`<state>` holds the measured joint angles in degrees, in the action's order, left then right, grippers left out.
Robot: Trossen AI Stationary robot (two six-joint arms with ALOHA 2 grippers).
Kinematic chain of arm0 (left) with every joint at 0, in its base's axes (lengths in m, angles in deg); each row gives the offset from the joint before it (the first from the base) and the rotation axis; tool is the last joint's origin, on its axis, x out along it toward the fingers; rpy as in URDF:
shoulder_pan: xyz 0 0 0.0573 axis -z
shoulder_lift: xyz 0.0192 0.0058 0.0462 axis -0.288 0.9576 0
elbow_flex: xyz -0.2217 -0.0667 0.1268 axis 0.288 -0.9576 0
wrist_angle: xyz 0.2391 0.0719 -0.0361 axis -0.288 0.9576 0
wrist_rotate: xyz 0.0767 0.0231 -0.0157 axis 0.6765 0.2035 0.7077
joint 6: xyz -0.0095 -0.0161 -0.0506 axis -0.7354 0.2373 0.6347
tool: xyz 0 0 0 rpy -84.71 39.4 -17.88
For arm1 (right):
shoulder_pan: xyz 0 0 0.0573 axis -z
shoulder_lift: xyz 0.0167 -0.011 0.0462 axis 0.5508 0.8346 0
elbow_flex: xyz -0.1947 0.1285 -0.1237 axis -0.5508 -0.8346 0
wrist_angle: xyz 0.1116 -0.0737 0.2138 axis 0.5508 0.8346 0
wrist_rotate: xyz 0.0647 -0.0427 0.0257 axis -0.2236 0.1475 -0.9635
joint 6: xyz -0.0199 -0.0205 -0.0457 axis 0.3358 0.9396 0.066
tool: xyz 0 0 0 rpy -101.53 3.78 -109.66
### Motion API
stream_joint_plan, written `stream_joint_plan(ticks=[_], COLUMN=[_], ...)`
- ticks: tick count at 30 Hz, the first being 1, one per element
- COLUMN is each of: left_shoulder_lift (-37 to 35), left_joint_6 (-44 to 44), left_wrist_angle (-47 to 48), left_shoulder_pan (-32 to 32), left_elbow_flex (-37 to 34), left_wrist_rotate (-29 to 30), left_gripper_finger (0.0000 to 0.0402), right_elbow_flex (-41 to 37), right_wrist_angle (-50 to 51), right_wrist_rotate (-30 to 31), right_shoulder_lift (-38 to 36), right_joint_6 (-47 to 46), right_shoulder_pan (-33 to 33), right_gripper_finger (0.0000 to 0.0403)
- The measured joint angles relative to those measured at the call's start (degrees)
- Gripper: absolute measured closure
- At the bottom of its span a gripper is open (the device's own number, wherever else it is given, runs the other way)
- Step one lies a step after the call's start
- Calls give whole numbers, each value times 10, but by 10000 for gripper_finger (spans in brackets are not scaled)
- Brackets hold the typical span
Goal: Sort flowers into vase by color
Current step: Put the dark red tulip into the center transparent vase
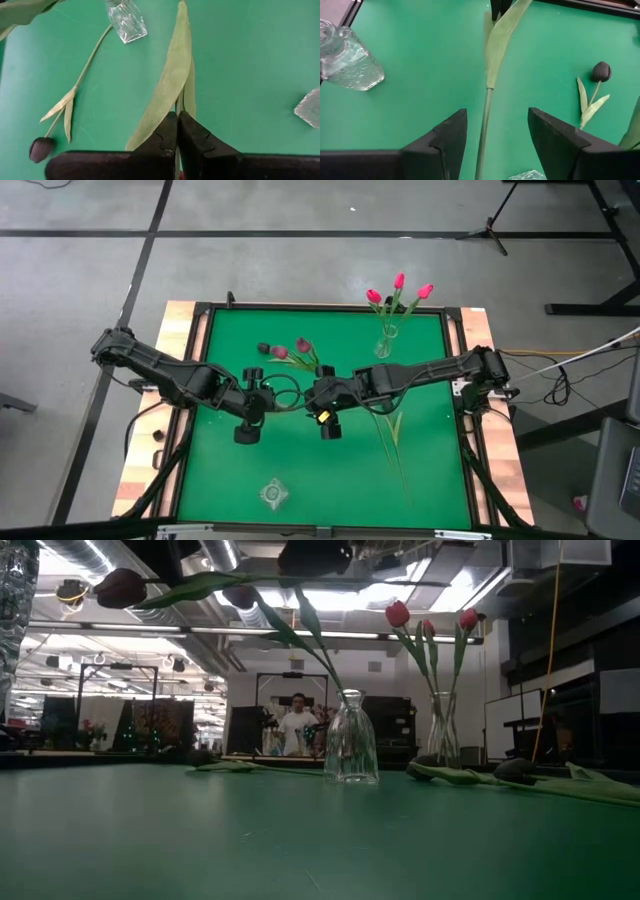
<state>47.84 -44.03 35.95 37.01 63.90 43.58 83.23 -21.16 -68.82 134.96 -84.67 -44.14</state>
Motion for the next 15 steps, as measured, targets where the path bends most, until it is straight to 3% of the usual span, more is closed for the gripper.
stream_joint_plan(ticks=[5, 15], left_shoulder_lift=[0, 0], left_joint_6=[0, 0], left_wrist_angle=[-6, -11], left_shoulder_pan=[0, 0], left_elbow_flex=[0, 0], left_wrist_rotate=[0, 10], left_gripper_finger=[401, 401], right_elbow_flex=[0, 0], right_wrist_angle=[-1, -14], right_wrist_rotate=[0, -5], right_shoulder_lift=[0, 11], right_joint_6=[0, 3], right_shoulder_pan=[0, 8], right_gripper_finger=[204, 287])
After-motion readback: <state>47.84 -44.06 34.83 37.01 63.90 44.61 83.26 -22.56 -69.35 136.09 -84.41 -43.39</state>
